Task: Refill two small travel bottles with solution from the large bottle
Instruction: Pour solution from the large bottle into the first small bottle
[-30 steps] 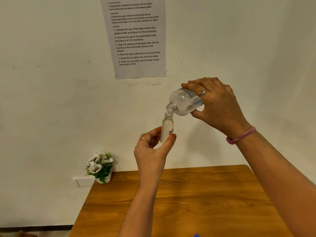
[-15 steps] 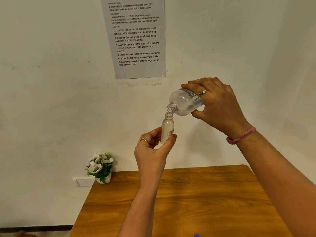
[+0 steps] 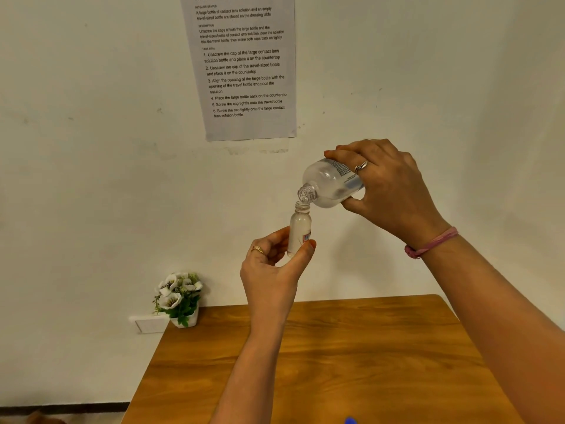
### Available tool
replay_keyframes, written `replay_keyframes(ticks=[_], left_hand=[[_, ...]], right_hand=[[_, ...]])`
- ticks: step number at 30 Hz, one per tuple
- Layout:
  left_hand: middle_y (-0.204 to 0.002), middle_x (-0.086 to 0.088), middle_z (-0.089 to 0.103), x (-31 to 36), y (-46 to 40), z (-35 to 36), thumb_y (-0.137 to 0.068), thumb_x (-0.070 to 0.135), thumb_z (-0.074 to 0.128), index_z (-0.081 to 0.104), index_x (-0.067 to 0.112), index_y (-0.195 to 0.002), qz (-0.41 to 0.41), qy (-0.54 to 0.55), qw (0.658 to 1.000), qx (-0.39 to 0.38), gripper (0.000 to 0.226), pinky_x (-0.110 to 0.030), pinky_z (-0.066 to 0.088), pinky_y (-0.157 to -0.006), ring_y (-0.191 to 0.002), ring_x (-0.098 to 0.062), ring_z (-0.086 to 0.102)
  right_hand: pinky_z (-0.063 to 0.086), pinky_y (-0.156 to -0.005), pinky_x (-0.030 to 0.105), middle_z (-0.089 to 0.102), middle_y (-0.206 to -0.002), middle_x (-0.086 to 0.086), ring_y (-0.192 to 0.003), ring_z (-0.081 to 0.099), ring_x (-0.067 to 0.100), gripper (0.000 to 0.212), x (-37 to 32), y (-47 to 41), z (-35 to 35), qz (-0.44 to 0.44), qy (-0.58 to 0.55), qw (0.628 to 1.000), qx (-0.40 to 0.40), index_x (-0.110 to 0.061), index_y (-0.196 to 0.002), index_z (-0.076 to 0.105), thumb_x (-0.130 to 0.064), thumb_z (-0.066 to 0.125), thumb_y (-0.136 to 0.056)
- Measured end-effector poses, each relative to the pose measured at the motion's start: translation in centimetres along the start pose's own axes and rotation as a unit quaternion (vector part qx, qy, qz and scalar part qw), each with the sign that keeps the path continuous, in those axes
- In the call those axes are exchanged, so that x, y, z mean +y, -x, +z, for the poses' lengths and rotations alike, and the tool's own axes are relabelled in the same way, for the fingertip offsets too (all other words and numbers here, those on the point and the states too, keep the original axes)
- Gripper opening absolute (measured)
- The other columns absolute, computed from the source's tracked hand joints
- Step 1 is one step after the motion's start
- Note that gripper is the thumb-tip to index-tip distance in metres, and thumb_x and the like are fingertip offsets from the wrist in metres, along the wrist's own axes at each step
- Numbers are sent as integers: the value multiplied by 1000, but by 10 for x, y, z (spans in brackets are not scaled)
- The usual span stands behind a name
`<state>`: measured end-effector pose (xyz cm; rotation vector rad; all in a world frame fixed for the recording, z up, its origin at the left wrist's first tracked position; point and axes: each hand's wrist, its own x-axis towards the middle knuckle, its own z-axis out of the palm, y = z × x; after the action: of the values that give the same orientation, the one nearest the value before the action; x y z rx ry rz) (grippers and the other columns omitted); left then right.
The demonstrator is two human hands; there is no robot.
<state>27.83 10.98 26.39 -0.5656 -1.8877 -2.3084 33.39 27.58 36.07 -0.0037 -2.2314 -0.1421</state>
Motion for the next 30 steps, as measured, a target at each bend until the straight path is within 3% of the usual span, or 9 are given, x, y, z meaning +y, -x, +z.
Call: replay_keyframes(ticks=[19, 28, 30], left_hand=[[-97, 5, 72, 3, 4, -1, -66, 27, 84, 67, 33, -94, -12, 17, 1000, -10, 33, -27, 57, -81, -91, -9, 68], [-98, 3, 72, -1, 5, -12, -66, 28, 84, 67, 28, -100, -21, 23, 999, -14, 38, -25, 55, -80, -93, -10, 68], [-98, 5, 72, -4, 6, -16, -67, 29, 83, 67, 28, -101, -25, 18, 999, -19, 39, -22, 55, -78, -92, -8, 68]], right_hand=[[45, -83, 46, 59, -124, 10, -114, 52, 31, 62, -1, 5, 1, 19, -18, 1000, -3, -14, -128, 55, -21, 79, -71], [50, -81, 42, 57, -122, 3, -111, 49, 23, 69, -3, 15, 16, 85, -85, 992, -44, -21, -130, 51, -27, 81, -68], [47, -84, 33, 56, -120, 0, -109, 48, 19, 73, -3, 20, 22, 132, -145, 979, -58, -22, -130, 50, -30, 82, -65]])
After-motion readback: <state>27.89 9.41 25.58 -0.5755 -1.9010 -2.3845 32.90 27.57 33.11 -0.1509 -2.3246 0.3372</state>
